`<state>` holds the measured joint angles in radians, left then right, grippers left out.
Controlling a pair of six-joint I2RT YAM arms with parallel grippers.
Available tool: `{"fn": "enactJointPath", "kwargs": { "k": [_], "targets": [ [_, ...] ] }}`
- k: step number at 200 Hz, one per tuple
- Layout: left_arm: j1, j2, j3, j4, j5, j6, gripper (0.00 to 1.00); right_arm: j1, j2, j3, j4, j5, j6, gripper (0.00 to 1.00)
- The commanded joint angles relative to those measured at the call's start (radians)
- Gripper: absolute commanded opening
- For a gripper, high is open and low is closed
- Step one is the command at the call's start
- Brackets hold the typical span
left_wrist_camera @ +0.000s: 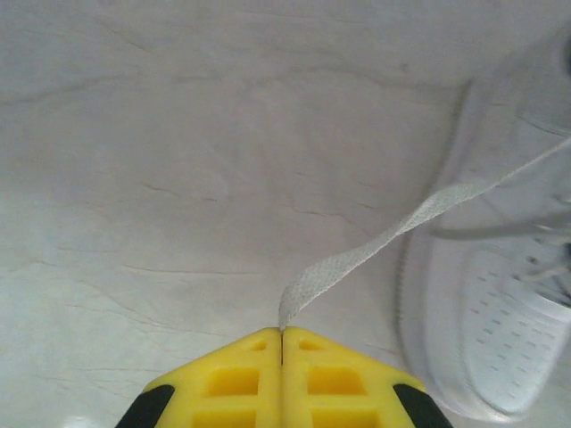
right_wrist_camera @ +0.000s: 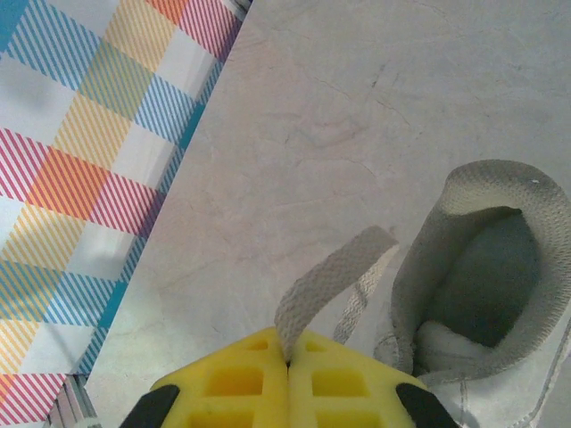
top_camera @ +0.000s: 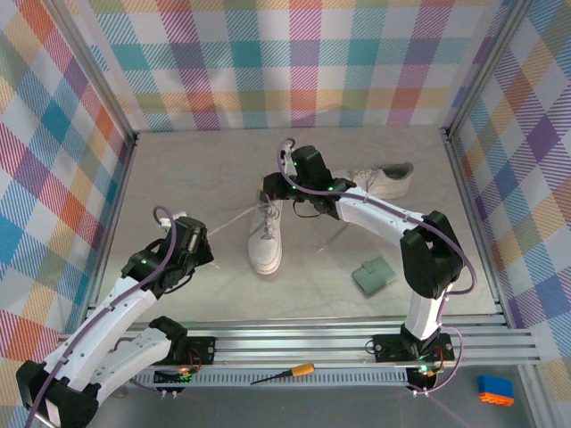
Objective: Tie the shoes
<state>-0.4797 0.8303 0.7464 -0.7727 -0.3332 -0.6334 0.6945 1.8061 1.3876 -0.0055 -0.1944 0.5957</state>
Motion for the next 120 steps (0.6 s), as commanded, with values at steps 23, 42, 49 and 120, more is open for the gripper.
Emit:
{"fn": "enactJointPath", "kwargs": {
  "k": [23,42,49,120],
  "targets": [
    [0.080,0.079,0.071,0.029,-0.049,0.025,0.00,-0.007,-0.011,0.012,-0.006,0.009,0.009,0.00],
    [0.094,0.110,0.099,0.004,-0.076,0.034,0.00,-0.008,-0.020,0.006,-0.010,0.015,0.004,0.00],
    [0.097,0.115,0.103,-0.003,-0.083,0.035,0.00,-0.010,-0.023,0.004,-0.012,0.016,0.003,0.00],
    [0.131,0.120,0.109,-0.069,-0.143,0.006,0.00,-0.012,-0.042,-0.017,-0.013,0.024,-0.005,0.00]
  ]
}}
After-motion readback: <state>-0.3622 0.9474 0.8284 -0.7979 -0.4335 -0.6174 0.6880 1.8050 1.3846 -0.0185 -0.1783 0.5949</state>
